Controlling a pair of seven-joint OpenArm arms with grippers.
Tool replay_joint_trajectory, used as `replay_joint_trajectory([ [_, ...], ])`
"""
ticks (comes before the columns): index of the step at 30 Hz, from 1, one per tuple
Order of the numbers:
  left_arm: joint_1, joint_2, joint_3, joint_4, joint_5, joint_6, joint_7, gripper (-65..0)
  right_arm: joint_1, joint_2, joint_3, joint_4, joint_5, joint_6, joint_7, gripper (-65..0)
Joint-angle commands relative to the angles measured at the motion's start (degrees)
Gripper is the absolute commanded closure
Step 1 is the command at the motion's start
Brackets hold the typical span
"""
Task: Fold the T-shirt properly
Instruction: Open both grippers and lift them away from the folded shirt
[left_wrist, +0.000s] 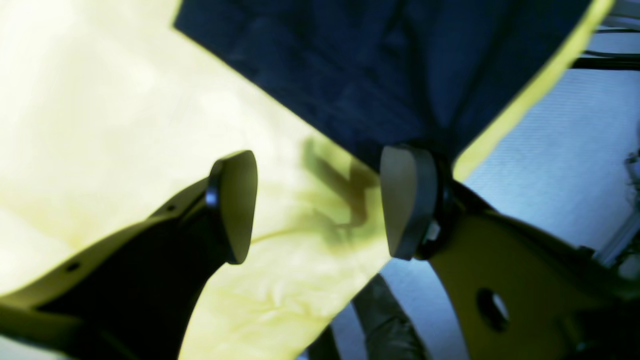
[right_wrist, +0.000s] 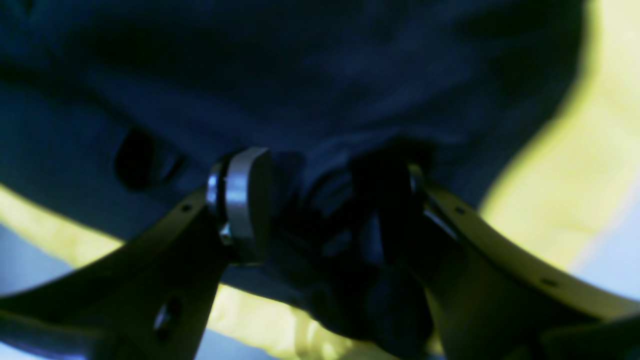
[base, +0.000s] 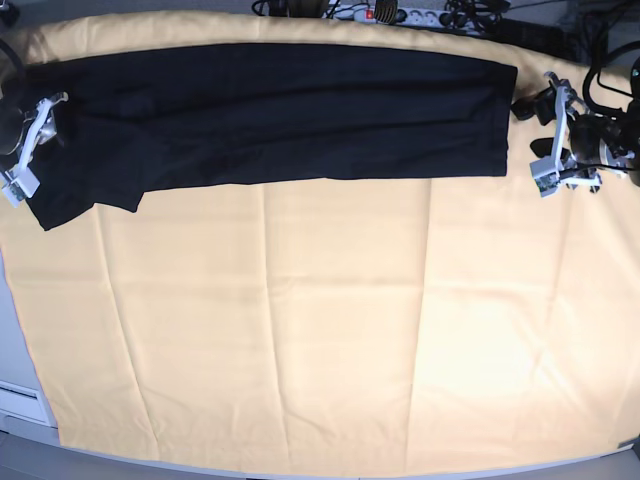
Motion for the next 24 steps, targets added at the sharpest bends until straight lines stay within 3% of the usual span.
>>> replay_joint_trajectory([
  [1,-0.7,-1.9,-0.7,0.5,0.8,-0.4,-0.9,-40.5,0.7,1.5,2.7,1.6,0.7,0.0,0.3,-35.1],
  [5,-0.7,-3.0,-1.0,0.5,5.0,4.7,-7.5,-40.5,0.6,1.4,12.2,4.1,9.9,-0.9,0.3,-33.7],
  [6,-0.7,-3.0,-1.7,0.7,6.3,6.2,-9.2,-40.5,0.6,1.3,14.1,4.1,12.9,-0.6,0.0,-30.3],
  [10,-2.6,-1.6,-6.5,0.7,9.7,10.9,-10.8,-40.3,0.6,0.6,17.5,4.1,19.7,4.1,-4.1,0.0],
  [12,-3.6,-0.3,-10.5,0.7,8.6,11.6,-10.8,-38.8,0.5,-0.3,17.5,4.1,21.3,4.4,-4.9,0.0],
  [16,-3.7,3.6,-20.4,0.7,5.0,12.2,-9.9,-27.7,0.5,-3.7,17.5,4.1,23.7,5.1,-5.4,0.0],
  [19,-3.6,8.0,-29.1,0.7,-1.0,11.4,-6.1,-28.3,0.5,-5.4,17.5,4.1,23.4,5.1,-5.4,0.0],
  [24,2.1,11.1,-38.3,0.7,-6.0,10.0,-4.4,-35.5,0.4,-6.0,17.5,4.1,21.8,5.1,-5.4,0.0],
])
